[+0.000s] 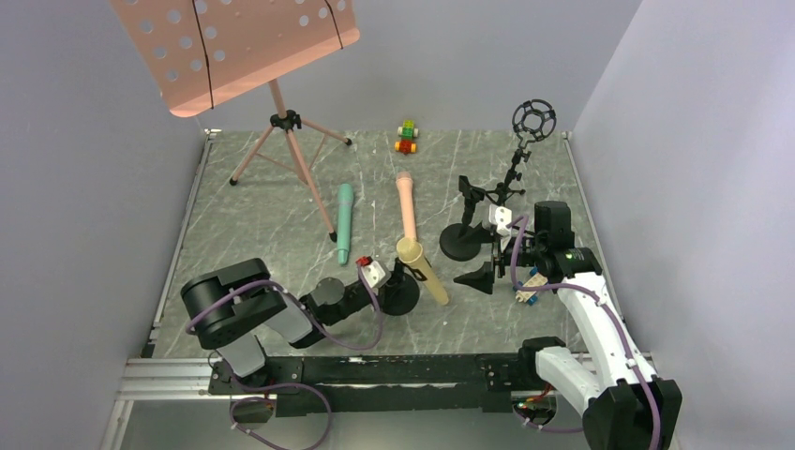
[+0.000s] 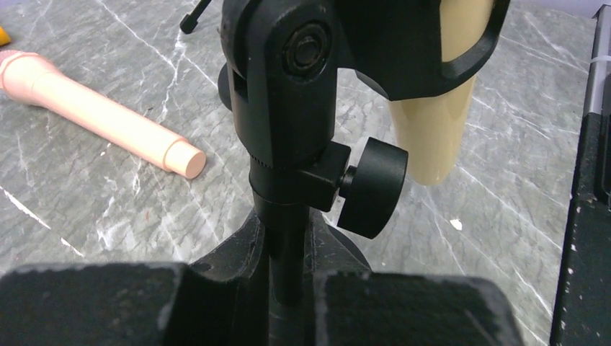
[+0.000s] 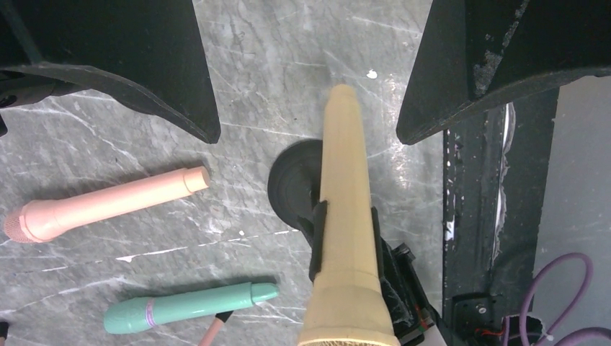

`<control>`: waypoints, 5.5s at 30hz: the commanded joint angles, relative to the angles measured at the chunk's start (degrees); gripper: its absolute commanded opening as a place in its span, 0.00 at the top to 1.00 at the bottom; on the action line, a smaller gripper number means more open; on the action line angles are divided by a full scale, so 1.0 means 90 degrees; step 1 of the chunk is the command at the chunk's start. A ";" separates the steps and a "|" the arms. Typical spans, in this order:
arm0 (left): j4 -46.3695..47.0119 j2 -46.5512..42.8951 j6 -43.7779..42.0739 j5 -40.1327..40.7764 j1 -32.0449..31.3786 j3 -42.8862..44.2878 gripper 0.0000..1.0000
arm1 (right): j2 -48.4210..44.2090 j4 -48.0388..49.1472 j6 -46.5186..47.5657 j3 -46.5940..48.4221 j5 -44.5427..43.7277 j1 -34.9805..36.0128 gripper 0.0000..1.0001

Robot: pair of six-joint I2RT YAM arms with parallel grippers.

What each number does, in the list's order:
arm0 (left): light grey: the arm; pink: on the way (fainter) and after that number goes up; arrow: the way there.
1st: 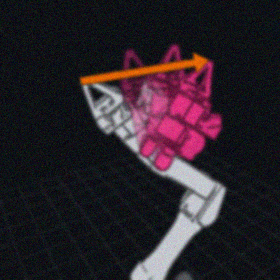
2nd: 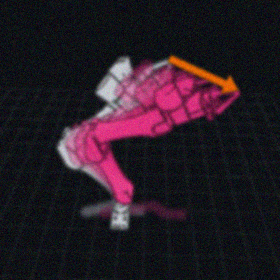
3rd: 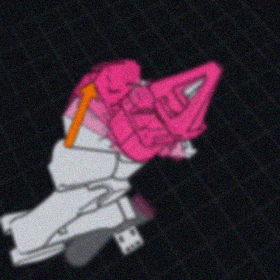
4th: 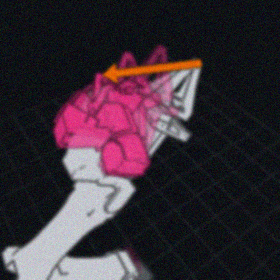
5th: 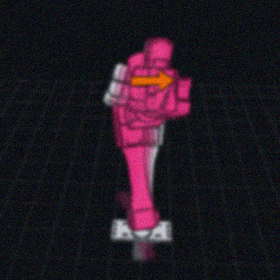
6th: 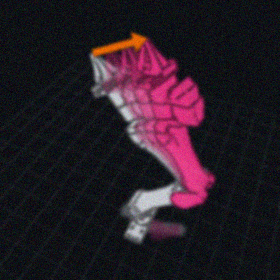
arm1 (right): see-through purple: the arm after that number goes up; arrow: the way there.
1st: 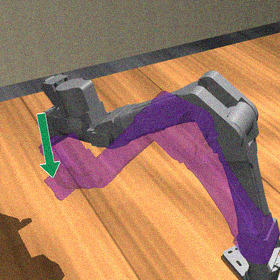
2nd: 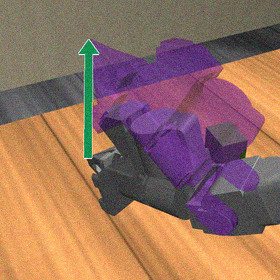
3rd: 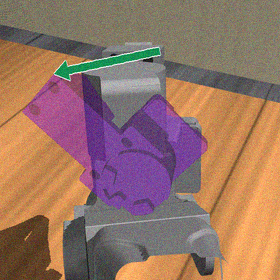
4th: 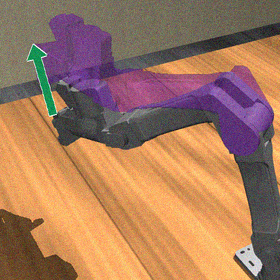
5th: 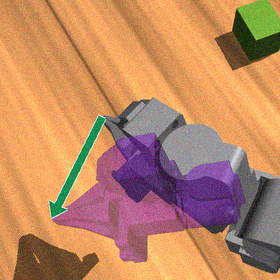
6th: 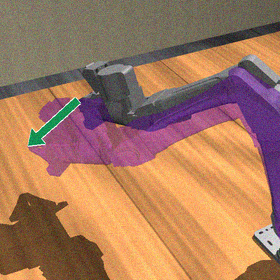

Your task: Attach the microphones to the stand

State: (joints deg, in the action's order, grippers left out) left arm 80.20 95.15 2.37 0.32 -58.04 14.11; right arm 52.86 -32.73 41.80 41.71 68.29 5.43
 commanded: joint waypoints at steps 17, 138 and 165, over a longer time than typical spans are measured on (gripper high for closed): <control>-0.5865 -0.6138 0.0620 0.0899 0.0372 -0.0497 1.00 | 0.0046 -0.0027 0.0191 0.0092 0.0301 -0.0027 0.00; -0.9375 -0.6200 0.2348 -0.1319 0.7230 0.1146 0.01 | 0.0065 -0.0359 0.0600 0.0160 0.0083 -0.0164 0.00; -1.0791 -0.7694 0.1586 -0.4491 0.7240 0.1597 0.01 | 0.0181 -0.2831 -0.0365 0.2632 -0.1115 -0.0564 0.00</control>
State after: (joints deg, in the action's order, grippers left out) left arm -16.86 26.37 17.67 -37.10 7.14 26.81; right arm 53.80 -54.81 45.23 60.49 62.46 0.56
